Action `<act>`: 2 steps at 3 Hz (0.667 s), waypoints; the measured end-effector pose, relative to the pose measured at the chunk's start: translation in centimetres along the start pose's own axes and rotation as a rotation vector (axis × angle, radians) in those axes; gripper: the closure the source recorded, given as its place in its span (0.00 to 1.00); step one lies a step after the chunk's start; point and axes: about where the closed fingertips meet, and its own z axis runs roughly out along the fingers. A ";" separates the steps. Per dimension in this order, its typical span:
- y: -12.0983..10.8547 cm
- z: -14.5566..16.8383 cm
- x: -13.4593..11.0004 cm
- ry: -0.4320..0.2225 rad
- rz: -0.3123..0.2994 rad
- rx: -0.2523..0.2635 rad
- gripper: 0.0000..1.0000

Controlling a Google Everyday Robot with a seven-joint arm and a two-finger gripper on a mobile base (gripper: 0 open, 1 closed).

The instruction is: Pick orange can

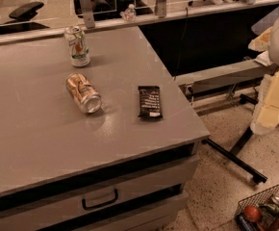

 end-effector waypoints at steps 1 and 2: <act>0.0 0.0 0.0 0.000 0.000 0.000 0.00; -0.2 0.0 -1.0 -0.009 0.023 0.009 0.00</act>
Offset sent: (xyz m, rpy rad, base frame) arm 0.0097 0.0228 0.0003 0.0347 0.0030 -0.0553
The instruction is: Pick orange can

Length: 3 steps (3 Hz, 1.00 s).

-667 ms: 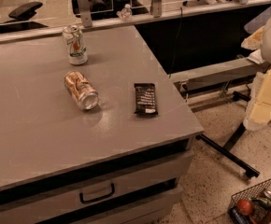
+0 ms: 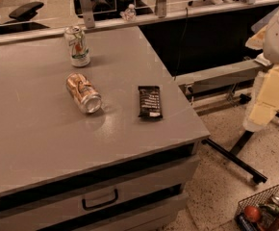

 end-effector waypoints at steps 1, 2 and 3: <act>-0.6 1.0 -2.8 -0.043 0.074 -0.027 0.00; -1.2 2.6 -5.8 -0.075 0.212 -0.079 0.00; -1.7 3.9 -9.4 -0.096 0.329 -0.096 0.00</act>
Offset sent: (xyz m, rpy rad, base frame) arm 0.0554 0.0895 -0.0201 0.2909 0.2031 -0.4398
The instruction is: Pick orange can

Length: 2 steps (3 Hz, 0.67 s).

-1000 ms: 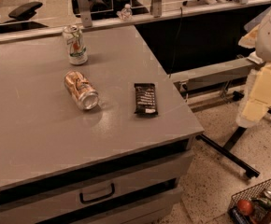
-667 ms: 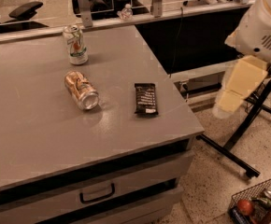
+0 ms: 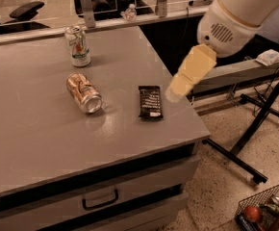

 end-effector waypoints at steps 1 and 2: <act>0.2 -0.1 -0.4 -0.010 0.085 -0.005 0.00; 0.7 0.0 -0.8 -0.032 0.053 -0.044 0.00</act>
Offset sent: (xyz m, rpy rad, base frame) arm -0.0029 0.0151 0.0001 0.0936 0.0544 0.0207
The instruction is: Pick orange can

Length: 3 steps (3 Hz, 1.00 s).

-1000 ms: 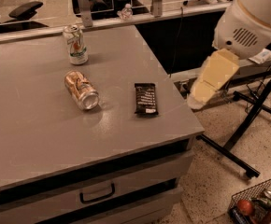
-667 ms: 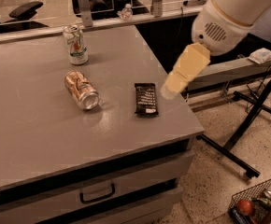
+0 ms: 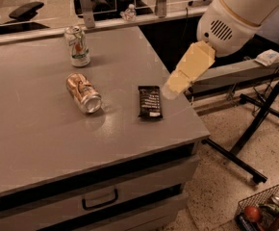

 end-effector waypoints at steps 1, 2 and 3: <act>2.0 1.6 -3.5 -0.036 -0.024 -0.082 0.00; 4.4 3.7 -7.0 -0.039 -0.020 -0.144 0.00; 7.3 6.3 -10.9 -0.005 -0.005 -0.150 0.00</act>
Offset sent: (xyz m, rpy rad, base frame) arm 0.0189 0.1573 -0.0181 0.1408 0.1765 0.0382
